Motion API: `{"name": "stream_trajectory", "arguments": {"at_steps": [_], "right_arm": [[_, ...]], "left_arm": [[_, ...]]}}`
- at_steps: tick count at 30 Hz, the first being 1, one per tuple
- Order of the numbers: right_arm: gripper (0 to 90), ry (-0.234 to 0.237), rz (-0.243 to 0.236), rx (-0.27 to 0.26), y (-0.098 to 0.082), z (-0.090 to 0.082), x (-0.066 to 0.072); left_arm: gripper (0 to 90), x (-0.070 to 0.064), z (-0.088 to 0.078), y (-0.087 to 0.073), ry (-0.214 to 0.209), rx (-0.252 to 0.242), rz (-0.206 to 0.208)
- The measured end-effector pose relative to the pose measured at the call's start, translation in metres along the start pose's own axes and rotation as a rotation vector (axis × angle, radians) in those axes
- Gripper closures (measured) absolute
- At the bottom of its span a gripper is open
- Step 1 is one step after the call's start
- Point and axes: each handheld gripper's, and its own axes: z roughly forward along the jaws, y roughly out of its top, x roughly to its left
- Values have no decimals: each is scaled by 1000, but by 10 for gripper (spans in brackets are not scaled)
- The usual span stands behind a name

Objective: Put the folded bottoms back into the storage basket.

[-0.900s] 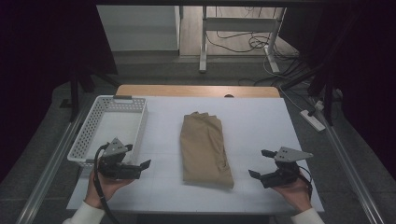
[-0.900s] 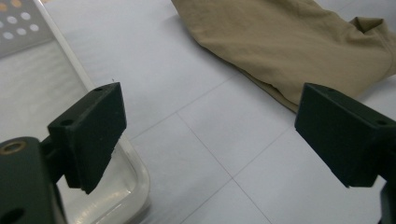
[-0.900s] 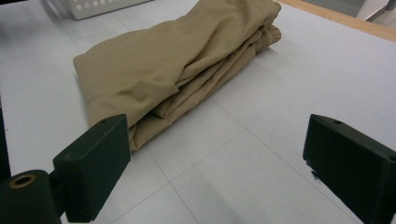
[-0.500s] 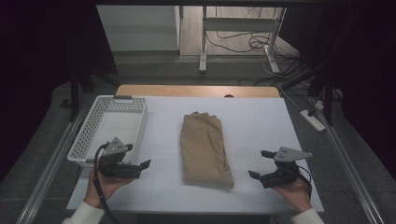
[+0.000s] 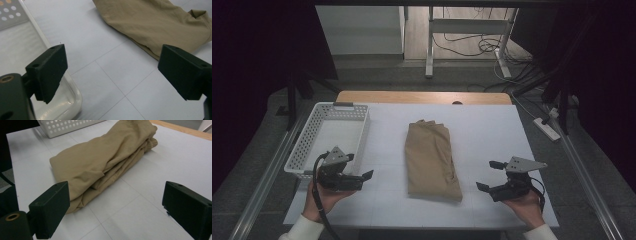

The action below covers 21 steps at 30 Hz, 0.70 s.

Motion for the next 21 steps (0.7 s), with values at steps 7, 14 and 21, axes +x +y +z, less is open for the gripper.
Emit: {"name": "stream_trajectory", "arguments": {"at_steps": [7,14,21], "right_arm": [[74,37,-51,12,7,6,13],[75,57,-63,3,11,8,21],[103,85,-85,1,14,13,30]], "left_arm": [[101,1,0,0,5,3,-3],[101,1,0,0,6,1,0],[103,1,1,0,11,7,1]]}}
